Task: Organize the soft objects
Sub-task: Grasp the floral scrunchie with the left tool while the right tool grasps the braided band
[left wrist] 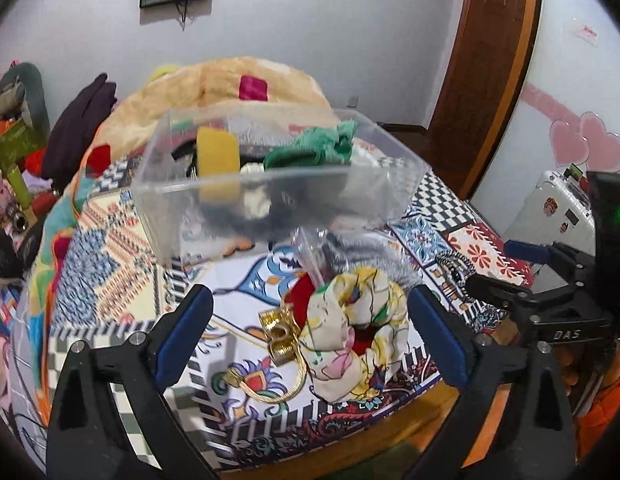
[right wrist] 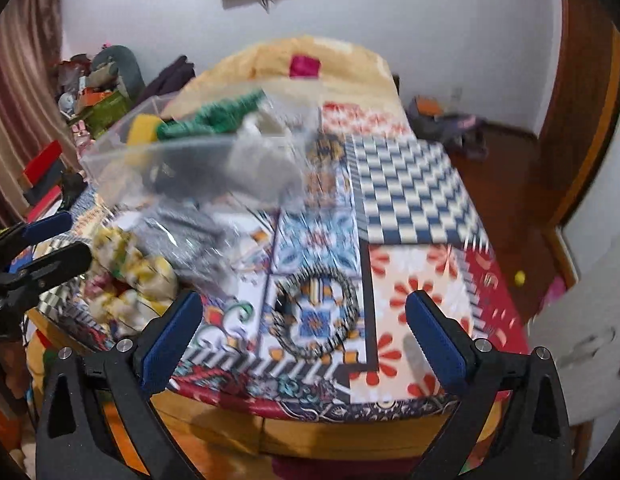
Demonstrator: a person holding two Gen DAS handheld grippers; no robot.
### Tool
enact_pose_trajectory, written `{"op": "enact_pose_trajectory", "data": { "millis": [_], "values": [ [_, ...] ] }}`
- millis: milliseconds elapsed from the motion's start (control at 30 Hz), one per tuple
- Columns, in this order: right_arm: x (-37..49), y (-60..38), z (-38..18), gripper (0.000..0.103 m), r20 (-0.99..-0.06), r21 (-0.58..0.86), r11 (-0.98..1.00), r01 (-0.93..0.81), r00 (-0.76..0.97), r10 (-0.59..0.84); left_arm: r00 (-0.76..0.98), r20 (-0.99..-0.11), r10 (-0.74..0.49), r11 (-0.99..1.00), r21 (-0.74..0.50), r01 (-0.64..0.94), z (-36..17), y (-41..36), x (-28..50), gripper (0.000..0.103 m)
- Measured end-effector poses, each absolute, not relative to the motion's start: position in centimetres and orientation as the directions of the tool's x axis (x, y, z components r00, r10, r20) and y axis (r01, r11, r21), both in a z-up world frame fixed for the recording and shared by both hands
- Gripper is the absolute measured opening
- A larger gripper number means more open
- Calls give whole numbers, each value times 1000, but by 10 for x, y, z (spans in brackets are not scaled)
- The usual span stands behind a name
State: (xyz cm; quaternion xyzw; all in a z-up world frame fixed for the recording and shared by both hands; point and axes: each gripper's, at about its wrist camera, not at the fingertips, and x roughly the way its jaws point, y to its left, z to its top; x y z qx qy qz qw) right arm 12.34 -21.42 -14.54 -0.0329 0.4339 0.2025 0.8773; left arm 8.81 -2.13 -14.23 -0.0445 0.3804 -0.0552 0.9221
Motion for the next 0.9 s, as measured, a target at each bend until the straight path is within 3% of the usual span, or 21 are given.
{"op": "enact_pose_trajectory", "data": {
  "millis": [100, 167, 233, 433, 633, 700, 900],
  "values": [
    [126, -213, -156, 85, -797, 110, 918, -381, 518, 311, 690, -710, -140, 990, -117, 80, -148, -23, 91, 77],
    [129, -212, -162, 78, -807, 122, 916, -382, 499, 316, 699, -703, -130, 991, -101, 83, -151, -24, 92, 74],
    [131, -214, -167, 64, -814, 126, 918, -376, 490, 313, 705, -697, -133, 991, -95, 93, -153, -25, 91, 67],
    [129, -217, -169, 41, -812, 145, 916, -374, 483, 326, 690, -708, -151, 988, -77, 137, -160, -33, 93, 37],
    [126, -212, -167, 19, -795, 180, 900, -396, 481, 370, 703, -690, -174, 982, -65, 178, -159, -39, 85, 16],
    [126, -210, -166, 14, -793, 180, 898, -401, 481, 373, 707, -683, -185, 980, -77, 183, -157, -38, 83, 14],
    [122, -205, -156, 13, -772, 200, 881, -429, 484, 411, 726, -648, -228, 973, -124, 195, -142, -31, 76, 12]
  ]
}}
